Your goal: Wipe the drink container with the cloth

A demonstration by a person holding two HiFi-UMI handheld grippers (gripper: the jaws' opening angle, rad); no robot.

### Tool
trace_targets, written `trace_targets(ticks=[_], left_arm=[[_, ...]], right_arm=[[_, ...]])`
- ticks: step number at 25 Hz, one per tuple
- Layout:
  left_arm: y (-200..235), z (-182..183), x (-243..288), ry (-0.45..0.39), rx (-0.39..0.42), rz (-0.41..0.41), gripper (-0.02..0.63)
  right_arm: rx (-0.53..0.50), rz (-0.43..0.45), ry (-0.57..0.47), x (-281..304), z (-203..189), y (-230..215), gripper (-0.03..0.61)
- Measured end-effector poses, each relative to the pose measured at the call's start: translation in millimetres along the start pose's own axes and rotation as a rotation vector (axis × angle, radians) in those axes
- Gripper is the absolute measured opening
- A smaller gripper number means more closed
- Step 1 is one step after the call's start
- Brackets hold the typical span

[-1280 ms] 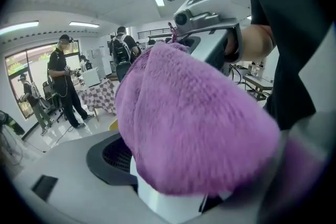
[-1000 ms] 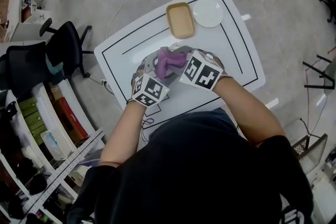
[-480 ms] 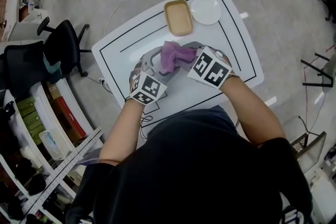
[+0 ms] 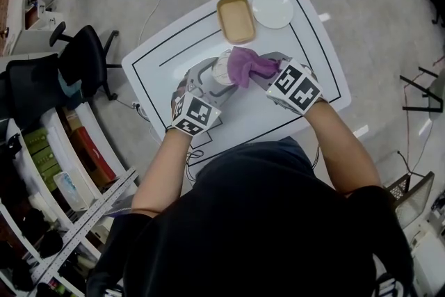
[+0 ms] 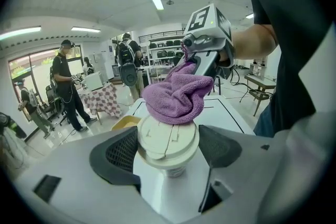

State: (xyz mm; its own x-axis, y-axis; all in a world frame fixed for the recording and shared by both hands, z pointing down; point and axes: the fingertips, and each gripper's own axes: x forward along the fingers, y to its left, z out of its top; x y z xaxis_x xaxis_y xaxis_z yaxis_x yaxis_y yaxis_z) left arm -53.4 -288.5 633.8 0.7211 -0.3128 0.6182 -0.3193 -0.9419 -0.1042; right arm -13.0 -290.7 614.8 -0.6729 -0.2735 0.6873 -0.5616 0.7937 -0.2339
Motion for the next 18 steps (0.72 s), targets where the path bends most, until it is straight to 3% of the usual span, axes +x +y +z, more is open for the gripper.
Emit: trace_targets(ticks=[4, 9, 14, 18], left_arm=[[0.8, -2.6, -0.5, 0.009, -0.001, 0.001, 0.388], [-3.9, -3.3, -1.9, 0.035, -0.037, -0.017, 0.388], [-4.5, 5.3, -21.7, -0.027, -0.123, -0.066, 0.383], [5.6, 15.4, -39.6, -0.08, -0.178, -0.051, 0.25]], right_arm=[[0.034, -0.004, -0.033, 3.2, 1.1, 0.8, 0.074], [0.113, -0.05, -0.182, -21.0, 9.0, 4.9, 0.074], [0.162, -0.095, -0.225, -50.6, -10.0, 13.0, 0.074], [0.192, -0.085, -0.187, -51.3, -38.9, 33.3, 0.074]])
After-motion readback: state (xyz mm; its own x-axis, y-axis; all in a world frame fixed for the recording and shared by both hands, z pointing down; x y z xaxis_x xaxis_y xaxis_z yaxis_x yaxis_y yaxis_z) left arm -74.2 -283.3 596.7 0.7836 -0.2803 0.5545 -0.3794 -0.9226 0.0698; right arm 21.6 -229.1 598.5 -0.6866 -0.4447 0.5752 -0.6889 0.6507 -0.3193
